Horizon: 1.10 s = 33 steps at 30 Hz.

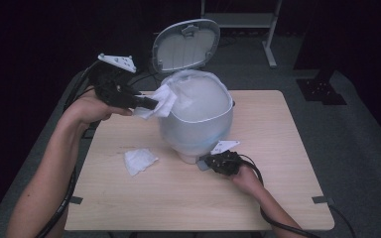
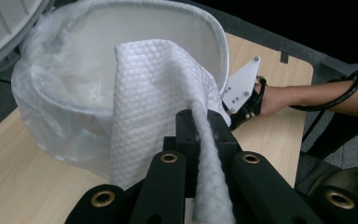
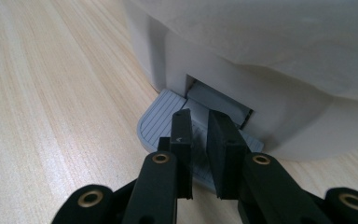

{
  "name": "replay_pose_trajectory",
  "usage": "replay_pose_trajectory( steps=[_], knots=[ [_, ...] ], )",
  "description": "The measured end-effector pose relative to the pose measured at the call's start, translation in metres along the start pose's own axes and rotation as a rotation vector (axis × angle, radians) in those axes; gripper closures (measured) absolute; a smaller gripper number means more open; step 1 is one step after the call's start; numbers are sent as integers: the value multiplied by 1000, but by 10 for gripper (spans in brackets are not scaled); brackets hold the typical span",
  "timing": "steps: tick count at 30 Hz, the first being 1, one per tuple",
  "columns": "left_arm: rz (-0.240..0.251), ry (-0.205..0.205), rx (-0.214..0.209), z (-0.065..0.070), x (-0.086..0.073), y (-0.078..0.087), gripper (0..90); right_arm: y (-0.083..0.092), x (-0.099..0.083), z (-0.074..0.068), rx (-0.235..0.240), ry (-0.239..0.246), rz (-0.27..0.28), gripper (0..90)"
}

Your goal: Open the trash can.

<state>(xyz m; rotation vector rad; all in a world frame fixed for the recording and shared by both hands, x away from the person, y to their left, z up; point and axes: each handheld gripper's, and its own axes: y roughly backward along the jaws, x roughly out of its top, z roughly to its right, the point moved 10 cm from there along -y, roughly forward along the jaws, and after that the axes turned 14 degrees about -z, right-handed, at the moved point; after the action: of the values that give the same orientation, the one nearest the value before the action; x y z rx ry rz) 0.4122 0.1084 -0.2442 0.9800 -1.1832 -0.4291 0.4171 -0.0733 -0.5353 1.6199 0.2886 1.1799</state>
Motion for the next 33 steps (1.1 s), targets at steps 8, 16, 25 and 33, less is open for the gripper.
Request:
replay_pose_trajectory(
  steps=[8, 16, 25, 33],
  knots=[
    [-9, -27, -3, 3, 20, -5, 861, 0, 0, 0, 4, -5, 6, 802],
    [-16, -16, 4, -1, 28, -10, 860, -1, 1, 1, 10, -6, 9, 805],
    [-29, -23, -4, 0, 42, -20, 860, -1, 1, 1, 8, -2, 16, 806],
    [-45, -26, 7, -2, 52, -29, 856, -1, 1, 1, 10, 0, 16, 805]
  ],
)
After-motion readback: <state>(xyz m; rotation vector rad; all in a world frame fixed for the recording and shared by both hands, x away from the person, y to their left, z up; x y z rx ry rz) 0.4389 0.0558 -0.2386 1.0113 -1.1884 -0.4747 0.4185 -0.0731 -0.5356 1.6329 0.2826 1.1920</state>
